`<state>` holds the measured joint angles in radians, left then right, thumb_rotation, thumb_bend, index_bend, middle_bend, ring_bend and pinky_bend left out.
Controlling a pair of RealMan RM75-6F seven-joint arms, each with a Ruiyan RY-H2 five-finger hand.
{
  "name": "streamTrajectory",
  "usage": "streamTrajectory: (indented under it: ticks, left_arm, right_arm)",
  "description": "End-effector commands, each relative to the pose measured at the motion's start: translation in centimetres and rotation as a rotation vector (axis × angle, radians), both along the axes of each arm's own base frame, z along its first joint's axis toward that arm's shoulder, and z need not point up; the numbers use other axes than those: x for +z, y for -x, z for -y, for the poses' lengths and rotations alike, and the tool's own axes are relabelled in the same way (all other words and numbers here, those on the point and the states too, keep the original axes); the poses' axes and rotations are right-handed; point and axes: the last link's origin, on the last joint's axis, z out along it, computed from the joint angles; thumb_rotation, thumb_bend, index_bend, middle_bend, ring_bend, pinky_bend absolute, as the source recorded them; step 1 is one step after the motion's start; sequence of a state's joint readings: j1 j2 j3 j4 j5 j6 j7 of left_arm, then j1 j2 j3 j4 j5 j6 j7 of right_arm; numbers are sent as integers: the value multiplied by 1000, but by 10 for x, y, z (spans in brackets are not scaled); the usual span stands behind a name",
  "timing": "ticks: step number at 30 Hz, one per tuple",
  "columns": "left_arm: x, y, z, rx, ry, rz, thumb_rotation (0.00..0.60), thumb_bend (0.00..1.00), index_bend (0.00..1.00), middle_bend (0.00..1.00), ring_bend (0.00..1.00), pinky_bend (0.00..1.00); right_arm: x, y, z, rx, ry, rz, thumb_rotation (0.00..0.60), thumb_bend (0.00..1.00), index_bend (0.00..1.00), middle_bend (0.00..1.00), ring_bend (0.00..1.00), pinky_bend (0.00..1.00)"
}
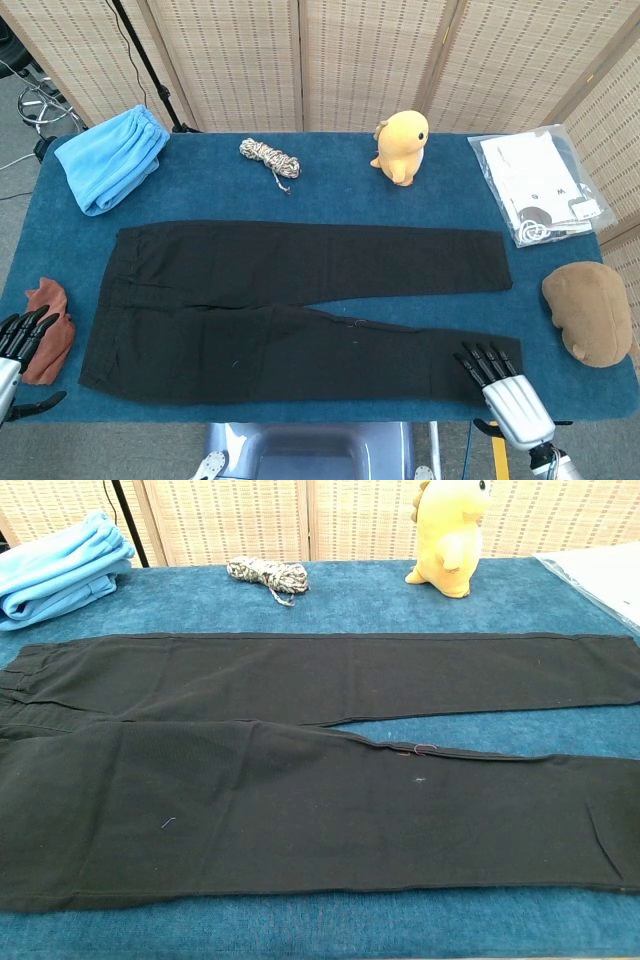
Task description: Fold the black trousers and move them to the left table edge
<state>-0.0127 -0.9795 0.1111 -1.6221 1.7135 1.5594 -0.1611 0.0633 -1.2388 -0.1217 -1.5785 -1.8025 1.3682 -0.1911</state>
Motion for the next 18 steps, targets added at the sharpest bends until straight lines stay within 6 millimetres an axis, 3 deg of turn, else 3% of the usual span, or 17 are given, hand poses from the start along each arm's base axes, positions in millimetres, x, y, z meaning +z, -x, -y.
streamTrajectory:
  ticks: [1, 18]
  left_arm:
    - [1, 0, 0, 1, 0, 3, 600, 0, 0, 0, 0, 0]
    - [3, 1, 1, 6, 0, 17, 600, 0, 0, 0, 0, 0]
  right_arm:
    - [-10, 2, -1, 14, -10, 3, 600, 0, 103, 56, 0, 8]
    - [-27, 21, 5, 26, 31, -57, 600, 0, 158, 109, 0, 19]
